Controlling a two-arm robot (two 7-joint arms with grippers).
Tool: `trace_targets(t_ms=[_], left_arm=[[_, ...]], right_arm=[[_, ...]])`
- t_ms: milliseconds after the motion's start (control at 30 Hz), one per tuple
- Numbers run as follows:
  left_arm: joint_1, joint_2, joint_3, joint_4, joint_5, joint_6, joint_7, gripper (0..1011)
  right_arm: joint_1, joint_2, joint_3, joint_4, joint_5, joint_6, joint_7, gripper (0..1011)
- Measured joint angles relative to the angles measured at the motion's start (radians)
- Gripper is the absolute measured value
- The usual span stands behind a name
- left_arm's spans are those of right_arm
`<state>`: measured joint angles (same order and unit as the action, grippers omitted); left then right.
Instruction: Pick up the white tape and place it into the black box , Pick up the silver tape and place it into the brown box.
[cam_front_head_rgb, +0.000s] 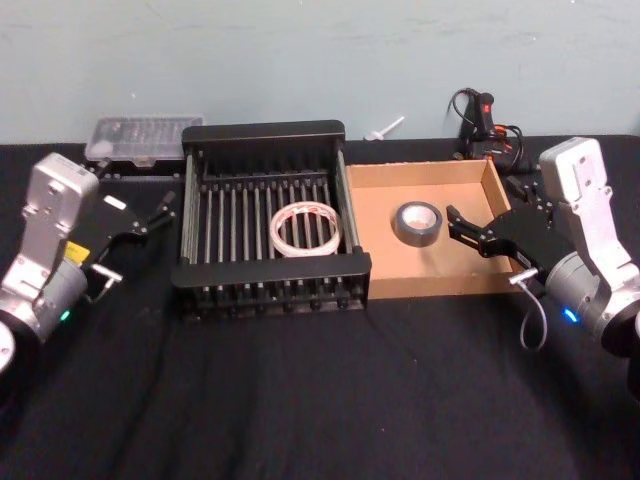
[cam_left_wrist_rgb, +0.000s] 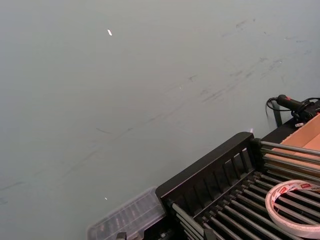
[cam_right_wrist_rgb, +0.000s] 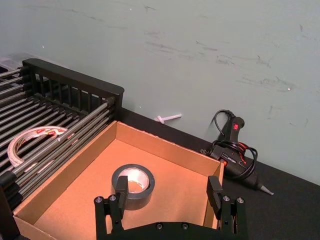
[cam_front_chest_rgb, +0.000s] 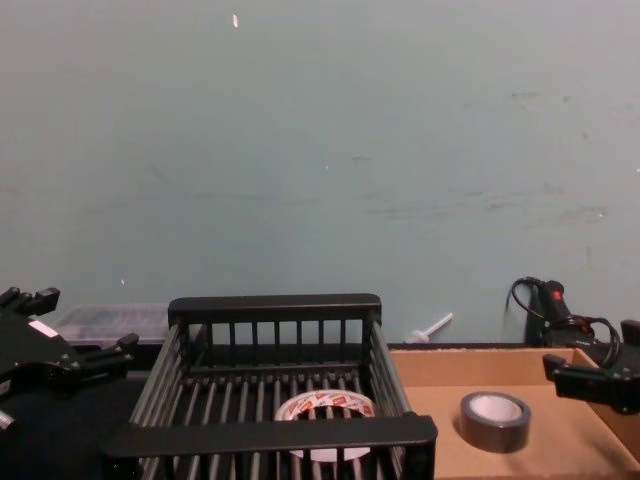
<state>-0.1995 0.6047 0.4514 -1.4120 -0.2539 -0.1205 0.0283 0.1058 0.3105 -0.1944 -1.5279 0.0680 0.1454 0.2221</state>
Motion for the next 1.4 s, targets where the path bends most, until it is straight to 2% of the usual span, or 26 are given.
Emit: trace_targets(t_ms=[1400], left_arm=[[0.000,0.000,0.000,0.000,0.000,0.000,0.000,1001]], right_arm=[[0.000,0.000,0.000,0.000,0.001,0.000,0.000,1002]])
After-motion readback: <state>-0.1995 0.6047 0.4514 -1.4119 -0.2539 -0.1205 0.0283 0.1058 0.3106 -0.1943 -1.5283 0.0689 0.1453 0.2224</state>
